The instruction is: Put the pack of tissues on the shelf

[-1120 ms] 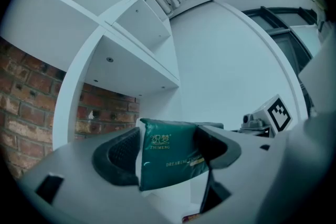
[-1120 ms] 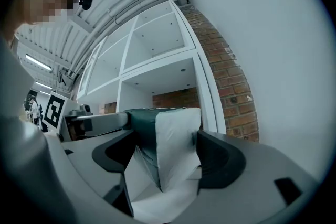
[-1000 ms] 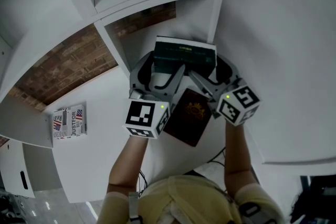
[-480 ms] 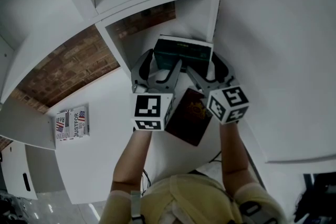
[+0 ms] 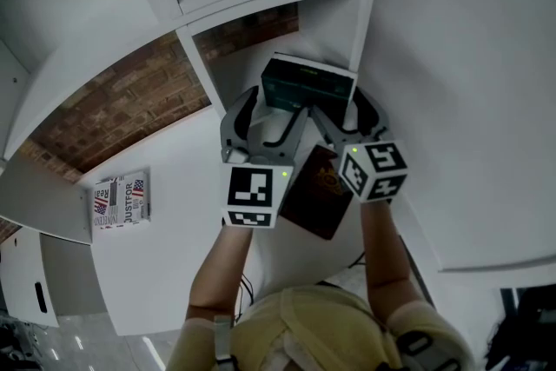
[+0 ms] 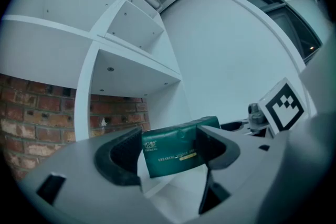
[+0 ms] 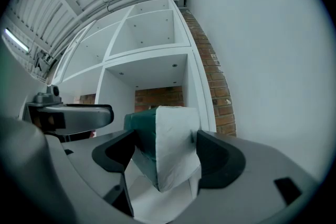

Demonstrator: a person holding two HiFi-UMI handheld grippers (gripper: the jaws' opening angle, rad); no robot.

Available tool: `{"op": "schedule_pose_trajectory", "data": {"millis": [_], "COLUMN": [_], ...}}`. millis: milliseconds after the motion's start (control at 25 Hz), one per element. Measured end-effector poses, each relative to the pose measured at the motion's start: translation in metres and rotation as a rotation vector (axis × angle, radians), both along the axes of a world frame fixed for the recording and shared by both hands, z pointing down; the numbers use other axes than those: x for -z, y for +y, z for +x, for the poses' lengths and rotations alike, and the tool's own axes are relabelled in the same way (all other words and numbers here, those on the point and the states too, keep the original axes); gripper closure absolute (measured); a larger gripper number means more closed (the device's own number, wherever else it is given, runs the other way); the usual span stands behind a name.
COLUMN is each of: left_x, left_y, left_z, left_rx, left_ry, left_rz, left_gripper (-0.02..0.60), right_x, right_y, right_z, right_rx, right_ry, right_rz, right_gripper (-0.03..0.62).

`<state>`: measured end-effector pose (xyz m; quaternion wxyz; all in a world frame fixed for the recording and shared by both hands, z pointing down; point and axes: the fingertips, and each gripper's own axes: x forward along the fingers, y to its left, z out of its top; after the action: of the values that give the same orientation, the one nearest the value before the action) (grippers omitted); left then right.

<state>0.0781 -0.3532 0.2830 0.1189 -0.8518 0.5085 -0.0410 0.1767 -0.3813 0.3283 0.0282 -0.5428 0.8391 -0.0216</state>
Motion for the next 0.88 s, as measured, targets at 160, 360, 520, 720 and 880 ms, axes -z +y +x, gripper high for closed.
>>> {"op": "schedule_pose_trajectory", "data": {"millis": [160, 360, 520, 720, 880], "left_x": [-0.003, -0.007, -0.015, -0.018, -0.029], "left_y": [0.016, 0.031, 0.041, 0.057, 0.068], "left_z": [-0.006, -0.029, -0.047, -0.065, -0.077], "left_rx": [-0.013, 0.008, 0.026, 0.046, 0.057], "left_ry": [-0.011, 0.031, 0.025, 0.037, 0.044], "left_rz": [-0.009, -0.029, -0.045, -0.053, -0.110], "left_gripper": [0.255, 0.255, 0.255, 0.255, 0.254], "right_x": [0.000, -0.001, -0.001, -0.002, -0.002], "right_y": [-0.001, -0.003, -0.005, -0.008, -0.008], "right_z": [-0.004, -0.014, -0.021, -0.031, -0.039], "right_rx": [-0.036, -0.064, -0.080, -0.105, -0.135], "right_ry": [-0.001, -0.001, 0.010, 0.003, -0.006], "right_rz": [0.003, 0.012, 0.019, 0.022, 0.038], "right_gripper": [0.226, 0.226, 0.224, 0.226, 0.226]}}
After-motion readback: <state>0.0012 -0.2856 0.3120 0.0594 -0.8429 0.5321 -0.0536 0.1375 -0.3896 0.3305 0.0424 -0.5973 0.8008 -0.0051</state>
